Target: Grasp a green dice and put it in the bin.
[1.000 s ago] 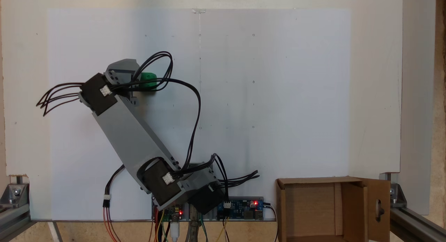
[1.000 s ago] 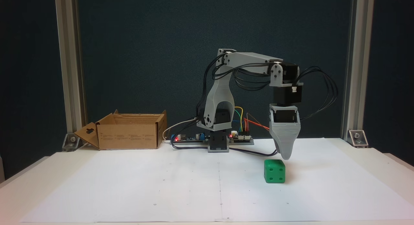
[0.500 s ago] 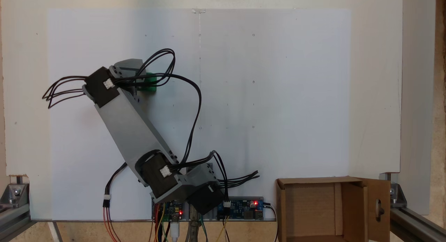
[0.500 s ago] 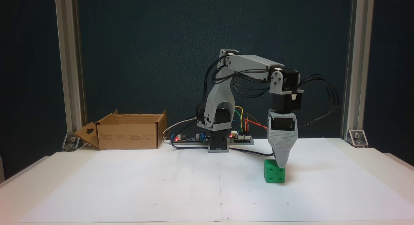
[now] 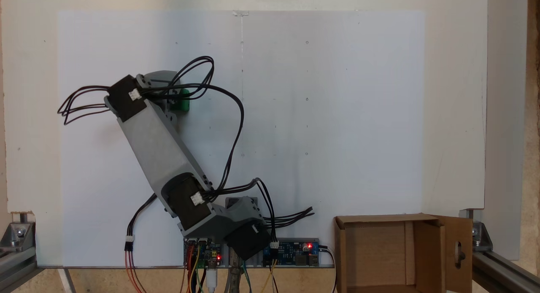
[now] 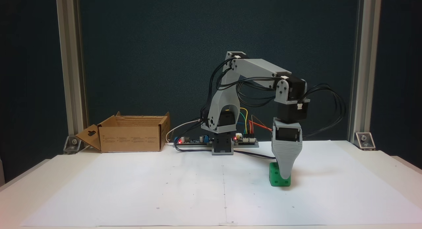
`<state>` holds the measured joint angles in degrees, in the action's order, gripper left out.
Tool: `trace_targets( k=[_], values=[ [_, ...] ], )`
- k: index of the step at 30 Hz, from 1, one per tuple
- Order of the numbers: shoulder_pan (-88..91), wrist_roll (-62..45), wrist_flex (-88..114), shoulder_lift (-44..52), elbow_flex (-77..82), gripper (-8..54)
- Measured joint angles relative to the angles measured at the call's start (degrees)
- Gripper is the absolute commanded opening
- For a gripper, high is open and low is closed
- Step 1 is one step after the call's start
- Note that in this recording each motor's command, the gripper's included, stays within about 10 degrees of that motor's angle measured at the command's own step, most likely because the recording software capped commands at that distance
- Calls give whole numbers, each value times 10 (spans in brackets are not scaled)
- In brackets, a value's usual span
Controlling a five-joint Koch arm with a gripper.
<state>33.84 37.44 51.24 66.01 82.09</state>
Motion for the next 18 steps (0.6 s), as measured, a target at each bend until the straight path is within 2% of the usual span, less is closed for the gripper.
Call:
trace_targets(
  k=[18],
  values=[
    [-11,-21,8,-19,0,389]
  ],
)
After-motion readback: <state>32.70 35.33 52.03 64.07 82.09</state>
